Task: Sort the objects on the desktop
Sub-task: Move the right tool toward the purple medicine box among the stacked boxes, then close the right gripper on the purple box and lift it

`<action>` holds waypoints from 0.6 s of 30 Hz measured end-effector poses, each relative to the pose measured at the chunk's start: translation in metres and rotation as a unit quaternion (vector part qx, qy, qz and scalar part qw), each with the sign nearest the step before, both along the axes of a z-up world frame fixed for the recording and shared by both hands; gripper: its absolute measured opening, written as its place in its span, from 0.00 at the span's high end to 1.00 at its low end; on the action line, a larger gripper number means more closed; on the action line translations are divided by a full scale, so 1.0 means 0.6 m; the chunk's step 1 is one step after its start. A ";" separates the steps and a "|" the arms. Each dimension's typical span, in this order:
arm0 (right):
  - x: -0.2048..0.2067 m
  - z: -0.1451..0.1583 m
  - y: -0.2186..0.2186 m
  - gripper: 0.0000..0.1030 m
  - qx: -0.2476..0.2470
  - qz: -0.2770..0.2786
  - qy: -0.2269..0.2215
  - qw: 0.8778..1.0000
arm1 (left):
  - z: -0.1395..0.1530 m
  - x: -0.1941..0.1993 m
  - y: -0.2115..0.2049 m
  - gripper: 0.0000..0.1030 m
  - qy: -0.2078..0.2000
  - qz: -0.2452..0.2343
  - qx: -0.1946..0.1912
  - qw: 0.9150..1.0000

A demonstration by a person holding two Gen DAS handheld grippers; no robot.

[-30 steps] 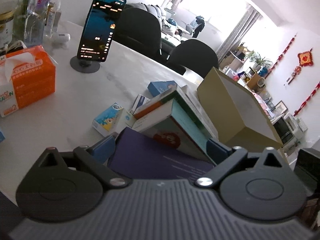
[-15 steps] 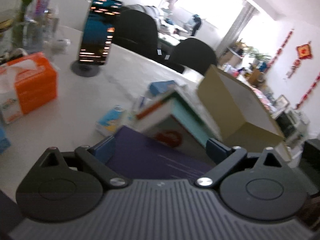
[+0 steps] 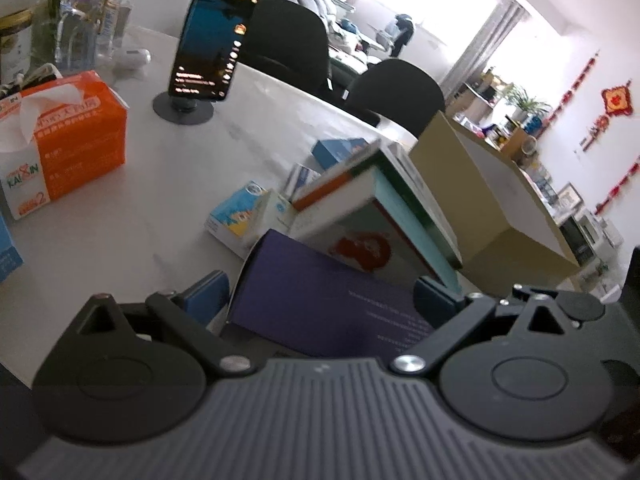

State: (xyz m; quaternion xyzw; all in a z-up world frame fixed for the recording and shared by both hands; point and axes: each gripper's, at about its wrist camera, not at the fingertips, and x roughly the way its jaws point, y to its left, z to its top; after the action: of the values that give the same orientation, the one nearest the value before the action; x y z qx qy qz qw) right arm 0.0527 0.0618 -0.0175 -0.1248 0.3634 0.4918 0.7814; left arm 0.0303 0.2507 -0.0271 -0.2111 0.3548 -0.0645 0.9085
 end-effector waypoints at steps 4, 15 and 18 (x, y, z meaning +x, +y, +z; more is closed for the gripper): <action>-0.014 0.004 0.001 0.22 -0.042 0.018 -0.025 0.999 | 0.000 -0.006 -0.012 0.03 0.005 -0.028 -0.003 1.000; -0.006 0.017 0.047 0.22 -0.100 0.079 -0.082 0.988 | 0.011 -0.022 -0.007 0.03 -0.018 0.004 -0.027 0.999; -0.012 0.014 0.067 0.21 -0.119 0.111 -0.091 0.982 | 0.019 -0.028 0.000 0.03 -0.029 0.028 -0.036 0.999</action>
State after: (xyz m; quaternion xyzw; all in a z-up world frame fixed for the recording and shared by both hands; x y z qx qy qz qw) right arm 0.0454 0.1023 -0.0089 -0.3006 0.3305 0.5151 0.7315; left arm 0.0134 0.2505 -0.0157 -0.2514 0.3202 -0.0580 0.9116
